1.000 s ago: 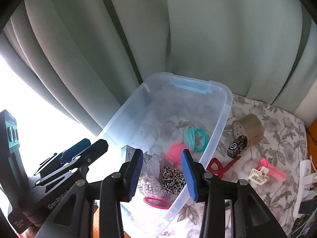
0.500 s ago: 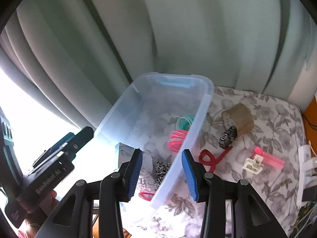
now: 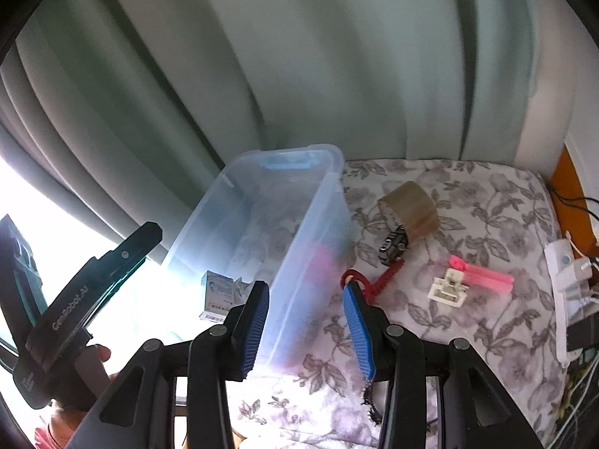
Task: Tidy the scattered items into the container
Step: 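Withdraw both tools from the box back over the remaining items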
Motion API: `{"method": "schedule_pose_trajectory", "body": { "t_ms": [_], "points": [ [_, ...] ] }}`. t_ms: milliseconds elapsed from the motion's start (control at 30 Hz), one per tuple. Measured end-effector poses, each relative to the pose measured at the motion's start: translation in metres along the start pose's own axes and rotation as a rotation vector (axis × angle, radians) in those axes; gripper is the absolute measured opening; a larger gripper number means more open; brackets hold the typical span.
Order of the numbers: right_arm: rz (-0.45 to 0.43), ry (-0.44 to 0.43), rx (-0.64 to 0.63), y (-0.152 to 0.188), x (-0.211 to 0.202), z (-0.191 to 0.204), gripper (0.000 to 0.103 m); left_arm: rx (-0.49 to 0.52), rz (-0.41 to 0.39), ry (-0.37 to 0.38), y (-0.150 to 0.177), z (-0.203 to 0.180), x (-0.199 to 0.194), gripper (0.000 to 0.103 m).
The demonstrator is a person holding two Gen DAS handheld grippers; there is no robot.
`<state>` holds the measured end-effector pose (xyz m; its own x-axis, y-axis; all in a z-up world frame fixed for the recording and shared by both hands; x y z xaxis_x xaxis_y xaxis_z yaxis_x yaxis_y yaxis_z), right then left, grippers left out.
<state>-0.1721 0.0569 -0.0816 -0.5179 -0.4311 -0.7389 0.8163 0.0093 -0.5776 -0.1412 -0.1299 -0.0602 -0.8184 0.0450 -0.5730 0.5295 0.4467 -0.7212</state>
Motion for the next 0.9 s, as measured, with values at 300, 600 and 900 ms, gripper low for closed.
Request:
{"method": "schedule_pose_trajectory", "body": {
  "t_ms": [300,600,900],
  "points": [
    [-0.042,0.003,0.097,0.013,-0.028,-0.052,0.045,0.163,0.022,0.028,0.028,-0.059,0.003,0.067],
    [-0.053,0.062,0.193,0.042,-0.048,-0.121,0.045,0.299,0.145,0.02,0.076,-0.105,0.03,0.067],
    [-0.002,0.067,0.334,0.077,-0.038,-0.179,0.045,0.5,0.351,0.009,0.169,-0.14,0.072,0.067]
  ]
}}
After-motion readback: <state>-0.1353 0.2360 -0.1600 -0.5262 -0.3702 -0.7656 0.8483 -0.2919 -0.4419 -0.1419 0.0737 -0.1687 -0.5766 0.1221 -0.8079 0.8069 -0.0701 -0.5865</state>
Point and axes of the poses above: each gripper's, at about its wrist camera, not at the fingertips, and x roughly the way its jaws point, z to its left, y to its underside, the point moved 9 cm from there along x, roughly the way its jaws point, and after that the axes turned 3 degrees about -x, right-handed, at the moved point
